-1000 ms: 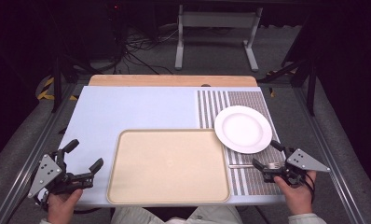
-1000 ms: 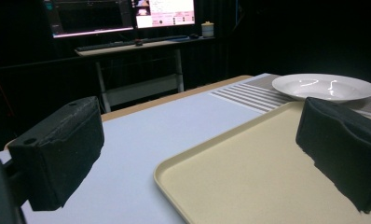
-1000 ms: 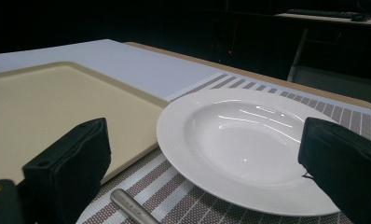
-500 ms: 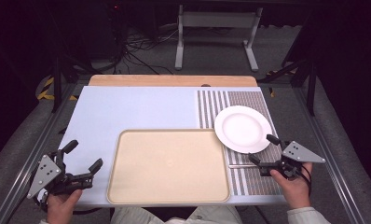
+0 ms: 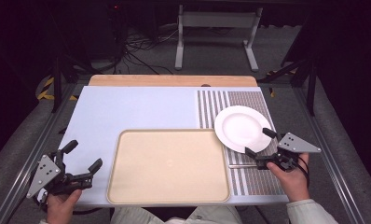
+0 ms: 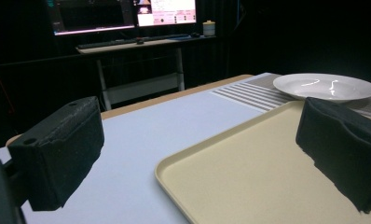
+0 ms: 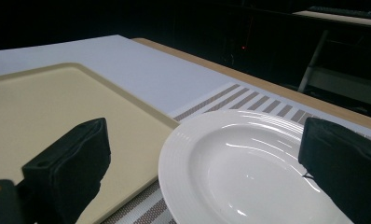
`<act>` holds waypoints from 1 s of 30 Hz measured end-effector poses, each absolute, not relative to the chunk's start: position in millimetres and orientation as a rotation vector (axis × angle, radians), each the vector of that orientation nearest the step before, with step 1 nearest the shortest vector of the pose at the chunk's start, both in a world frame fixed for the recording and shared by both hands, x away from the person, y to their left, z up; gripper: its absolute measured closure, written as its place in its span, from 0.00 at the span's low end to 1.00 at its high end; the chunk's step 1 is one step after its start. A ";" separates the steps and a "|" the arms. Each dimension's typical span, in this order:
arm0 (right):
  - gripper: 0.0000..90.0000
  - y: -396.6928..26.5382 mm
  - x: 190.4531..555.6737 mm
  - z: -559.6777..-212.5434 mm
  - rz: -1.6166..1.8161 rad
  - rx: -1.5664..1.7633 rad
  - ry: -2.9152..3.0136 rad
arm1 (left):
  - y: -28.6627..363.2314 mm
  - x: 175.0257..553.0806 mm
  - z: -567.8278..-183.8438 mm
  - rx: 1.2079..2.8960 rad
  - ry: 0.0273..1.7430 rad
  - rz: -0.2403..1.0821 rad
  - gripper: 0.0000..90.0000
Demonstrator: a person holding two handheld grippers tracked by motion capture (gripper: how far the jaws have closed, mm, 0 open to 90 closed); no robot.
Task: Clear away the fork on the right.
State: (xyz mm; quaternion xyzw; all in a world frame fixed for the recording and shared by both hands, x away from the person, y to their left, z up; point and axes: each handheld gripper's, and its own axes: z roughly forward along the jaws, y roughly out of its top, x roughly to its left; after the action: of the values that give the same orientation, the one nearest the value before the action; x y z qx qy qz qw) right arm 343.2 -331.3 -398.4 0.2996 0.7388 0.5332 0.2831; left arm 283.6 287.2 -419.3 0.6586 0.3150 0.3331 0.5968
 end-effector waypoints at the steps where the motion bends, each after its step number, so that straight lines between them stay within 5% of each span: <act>1: 0.03 -330.7 344.2 -397.6 1.434 0.801 1.981 | 286.7 283.8 -419.3 1.531 0.730 0.772 0.02; 15: 0.19 -321.7 354.6 -361.3 1.054 0.612 2.356 | 287.3 283.7 -418.8 1.528 0.733 0.769 0.02; 30: 0.19 -319.6 361.4 -346.7 0.618 0.507 2.651 | 287.0 283.7 -418.6 1.530 0.732 0.766 0.02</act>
State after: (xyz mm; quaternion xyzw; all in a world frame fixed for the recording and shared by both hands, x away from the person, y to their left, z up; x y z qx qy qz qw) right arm 361.4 -319.6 -346.7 0.1799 0.9409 0.2194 0.1851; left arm 283.7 287.0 -418.6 0.6593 0.3153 0.3301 0.5974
